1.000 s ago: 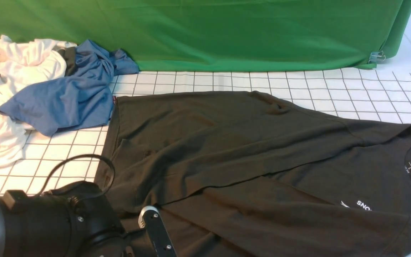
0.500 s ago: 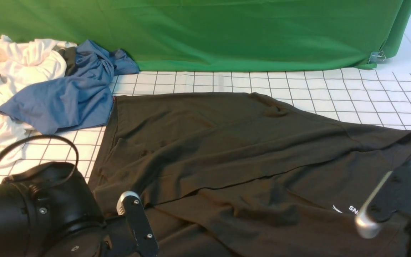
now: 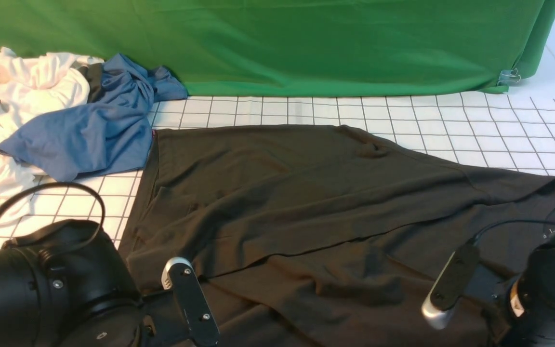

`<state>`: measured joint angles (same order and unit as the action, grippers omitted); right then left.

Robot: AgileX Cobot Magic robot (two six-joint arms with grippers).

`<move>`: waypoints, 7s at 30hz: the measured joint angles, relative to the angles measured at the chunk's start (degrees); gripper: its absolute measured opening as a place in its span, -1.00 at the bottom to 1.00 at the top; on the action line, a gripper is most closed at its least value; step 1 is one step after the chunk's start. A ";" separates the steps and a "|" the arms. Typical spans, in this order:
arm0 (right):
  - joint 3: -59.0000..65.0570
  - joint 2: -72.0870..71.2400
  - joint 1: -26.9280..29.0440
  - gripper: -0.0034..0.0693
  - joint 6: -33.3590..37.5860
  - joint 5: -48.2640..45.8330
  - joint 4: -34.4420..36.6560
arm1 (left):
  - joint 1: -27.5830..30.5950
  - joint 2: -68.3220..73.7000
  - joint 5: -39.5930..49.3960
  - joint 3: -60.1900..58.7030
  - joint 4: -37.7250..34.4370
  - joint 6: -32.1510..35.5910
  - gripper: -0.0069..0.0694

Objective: Fold a long-sleeved shirt over a white checkered tablecloth.
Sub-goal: 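Grasp the near edge of the shirt at its hem and shoulder corners, then fold the black garment in half by bringing its near edge over to the far edge, then pull the folded dark garment lengthwise by its ends to straighten it flat on the table, then fold the right end of the dark garment over onto its left end with the right gripper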

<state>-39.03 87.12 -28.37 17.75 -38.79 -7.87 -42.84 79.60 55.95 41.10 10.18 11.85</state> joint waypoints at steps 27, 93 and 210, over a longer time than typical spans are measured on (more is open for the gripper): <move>-13.61 -10.06 0.00 -0.77 -1.20 -10.80 -2.12 | 4.84 -8.31 2.10 8.57 4.91 -1.78 -0.89; -69.07 32.47 21.88 0.63 2.02 -12.31 -2.43 | 35.88 41.41 -15.21 62.65 -2.05 3.90 0.29; -85.76 29.30 30.49 -0.67 -3.24 -29.08 -0.01 | 35.88 31.64 3.68 71.78 -11.33 10.81 -0.37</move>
<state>-124.79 116.42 2.12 14.51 -67.86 -7.88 -6.96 111.23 59.63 112.88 -1.15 22.66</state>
